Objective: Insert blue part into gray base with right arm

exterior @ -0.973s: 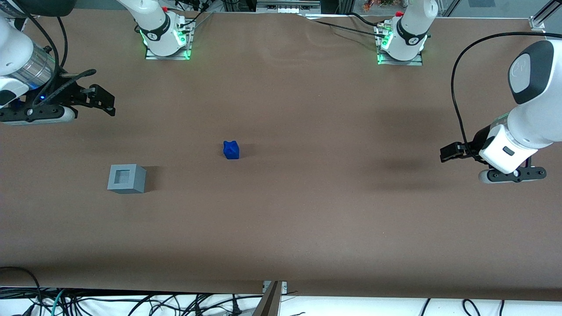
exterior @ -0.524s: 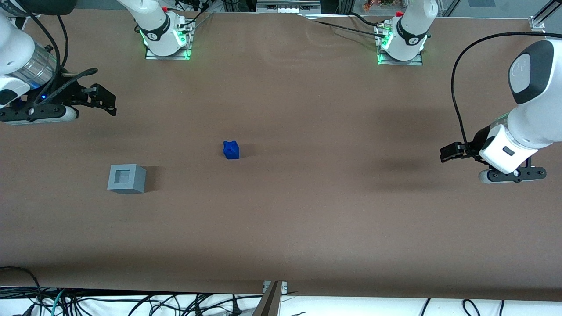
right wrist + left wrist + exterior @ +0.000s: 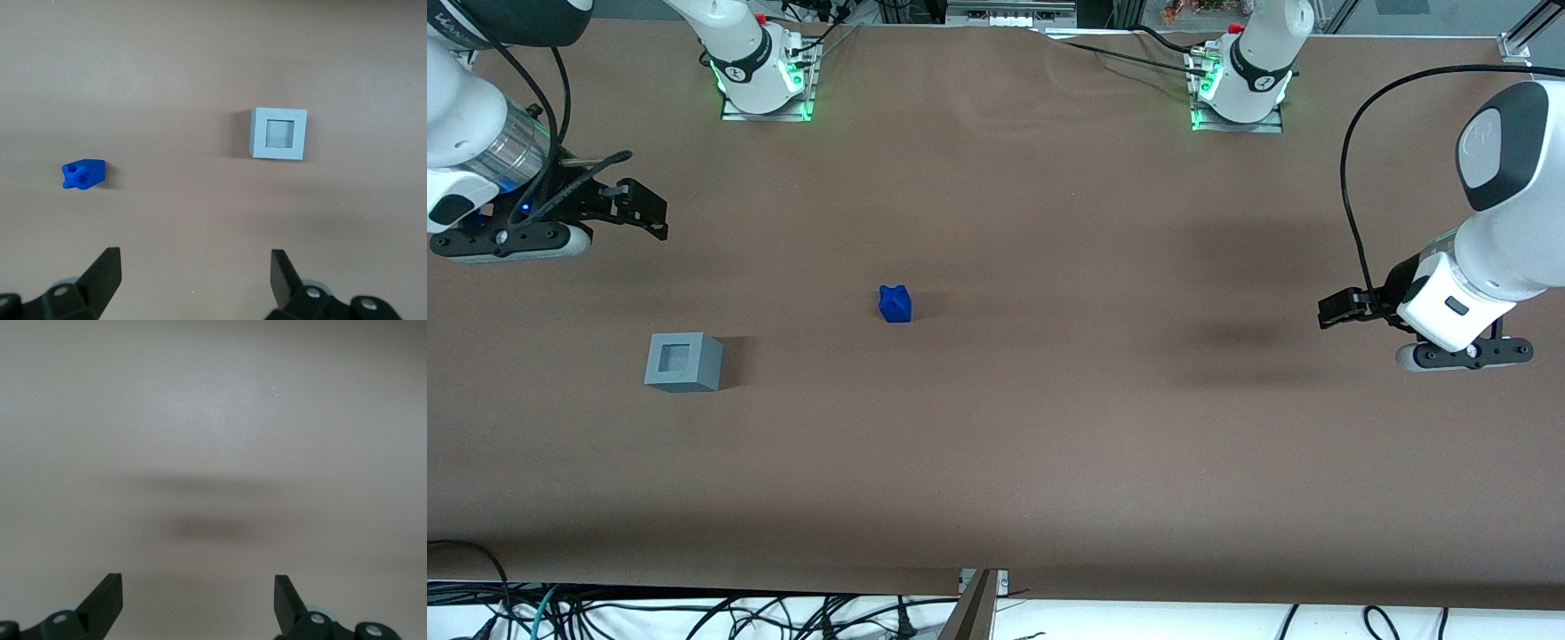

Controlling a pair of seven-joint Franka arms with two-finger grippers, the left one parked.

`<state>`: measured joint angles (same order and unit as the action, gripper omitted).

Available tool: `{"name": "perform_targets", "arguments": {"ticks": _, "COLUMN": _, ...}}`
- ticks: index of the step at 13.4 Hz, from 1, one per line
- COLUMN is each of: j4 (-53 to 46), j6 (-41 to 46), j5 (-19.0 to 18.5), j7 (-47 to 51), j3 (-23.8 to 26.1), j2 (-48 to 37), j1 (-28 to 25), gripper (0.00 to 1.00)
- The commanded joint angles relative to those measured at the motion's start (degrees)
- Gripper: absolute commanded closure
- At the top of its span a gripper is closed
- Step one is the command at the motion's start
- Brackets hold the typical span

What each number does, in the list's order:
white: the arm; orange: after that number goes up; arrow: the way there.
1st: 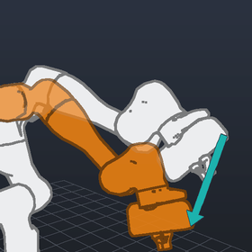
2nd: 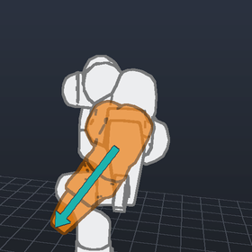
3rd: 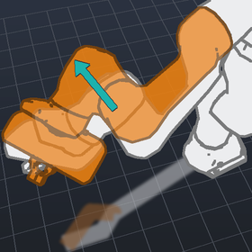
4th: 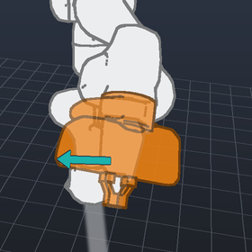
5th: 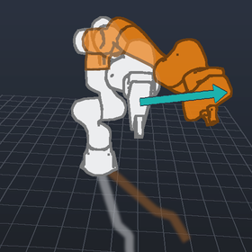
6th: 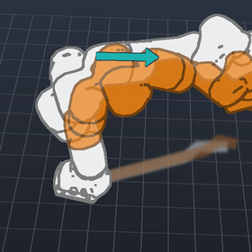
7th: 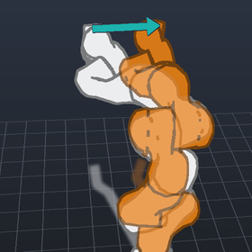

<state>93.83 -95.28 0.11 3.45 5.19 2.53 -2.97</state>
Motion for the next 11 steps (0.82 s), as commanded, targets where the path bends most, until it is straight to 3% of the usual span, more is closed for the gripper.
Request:
{"name": "perform_targets", "arguments": {"ticks": 1, "j4": 0.65, "j6": -0.26, "j5": 0.33, "j7": -0.03, "j3": 0.52, "j2": -0.16, "j1": 0.68, "gripper": 0.01}}
{"name": "perform_targets", "arguments": {"ticks": 7, "j4": 6.61, "j6": -6.30, "j5": 3.49, "j7": 5.32, "j3": 1.39, "j2": -0.16, "j1": -0.89, "gripper": 0.01}}
{"name": "perform_targets", "arguments": {"ticks": 11, "j4": 13.12, "j6": -16.14, "j5": 3.49, "j7": 14.28, "j3": 7.89, "j2": 0.97, "j1": -1.16, "gripper": 0.01}}
